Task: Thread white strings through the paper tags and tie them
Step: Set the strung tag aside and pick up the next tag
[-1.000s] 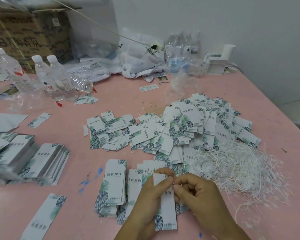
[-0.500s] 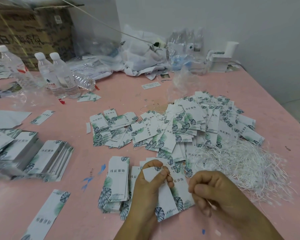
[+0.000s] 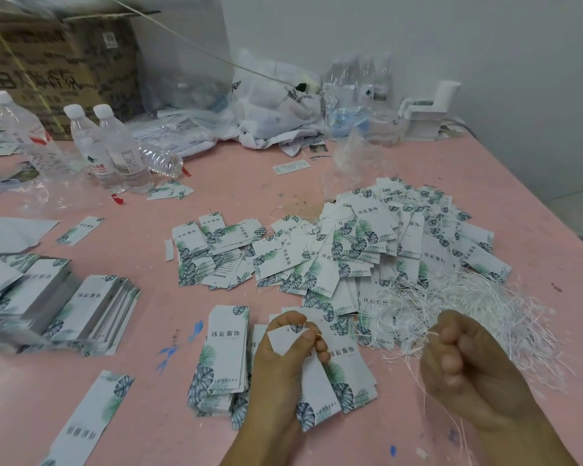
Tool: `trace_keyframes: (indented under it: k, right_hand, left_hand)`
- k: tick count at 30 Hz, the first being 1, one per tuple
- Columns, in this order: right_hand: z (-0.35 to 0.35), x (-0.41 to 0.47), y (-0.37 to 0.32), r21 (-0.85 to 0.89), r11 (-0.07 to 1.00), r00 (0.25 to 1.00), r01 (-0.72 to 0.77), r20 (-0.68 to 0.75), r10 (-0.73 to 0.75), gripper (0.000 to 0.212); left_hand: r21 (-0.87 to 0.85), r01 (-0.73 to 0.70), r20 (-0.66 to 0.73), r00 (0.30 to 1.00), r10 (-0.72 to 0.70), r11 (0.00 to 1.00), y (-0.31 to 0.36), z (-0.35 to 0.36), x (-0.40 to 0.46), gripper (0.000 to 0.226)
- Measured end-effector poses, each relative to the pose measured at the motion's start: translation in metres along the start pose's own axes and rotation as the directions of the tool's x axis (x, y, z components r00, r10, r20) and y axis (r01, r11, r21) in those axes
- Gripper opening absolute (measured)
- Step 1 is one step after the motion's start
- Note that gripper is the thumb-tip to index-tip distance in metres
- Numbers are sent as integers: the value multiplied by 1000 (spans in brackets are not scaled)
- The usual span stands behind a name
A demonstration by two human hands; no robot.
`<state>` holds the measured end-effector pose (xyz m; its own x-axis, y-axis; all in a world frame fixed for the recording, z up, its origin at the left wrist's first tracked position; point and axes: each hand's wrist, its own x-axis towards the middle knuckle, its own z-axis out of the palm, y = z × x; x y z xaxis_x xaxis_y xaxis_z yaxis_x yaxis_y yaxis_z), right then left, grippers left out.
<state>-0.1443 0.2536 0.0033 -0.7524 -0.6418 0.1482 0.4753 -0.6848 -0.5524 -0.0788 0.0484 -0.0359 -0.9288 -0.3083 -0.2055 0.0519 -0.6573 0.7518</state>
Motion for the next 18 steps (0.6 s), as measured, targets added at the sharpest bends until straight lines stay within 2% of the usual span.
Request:
trace_keyframes:
  k: [2, 3, 5, 7, 8, 10, 12, 15, 18]
  right_hand:
    - [0, 7, 4, 34, 999, 1000, 3, -20, -2, 17]
    - [-3, 10, 5, -4, 999, 996, 36, -86, -36, 12]
    - [-7, 12, 4, -211, 969, 935, 126, -301, -187, 20]
    - [-11, 16, 5, -256, 948, 876, 188, -393, -280, 3]
    - [-16, 16, 5, -248, 945, 853, 214, -423, -305, 14]
    - [-19, 15, 6, -228, 951, 817, 207, -494, -296, 20]
    - [-19, 14, 6, -227, 952, 807, 206, -510, -297, 19]
    - [-13, 15, 8, -256, 945, 804, 204, -507, -311, 19]
    - [-10, 15, 12, -324, 935, 814, 143, -499, -297, 20]
  left_hand:
    - [65, -24, -12, 1000, 25, 998, 0, 2, -2, 20]
    - [108, -37, -19, 999, 39, 993, 0, 1, -2, 25]
    - [182, -47, -22, 998, 52, 982, -2, 1, -4, 32]
    - [231, -49, 7, 999, 49, 972, -3, 3, -7, 31]
    - [245, -49, 27, 999, 43, 968, -3, 4, -9, 28]
    - [285, -55, 64, 997, 38, 957, -4, 7, -12, 19]
    - [315, -61, 92, 995, 33, 947, -5, 8, -14, 14]
    - [333, -35, 89, 996, 6, 942, -7, 8, -14, 21]
    - [184, 78, 66, 994, -92, 980, -6, 11, -13, 31]
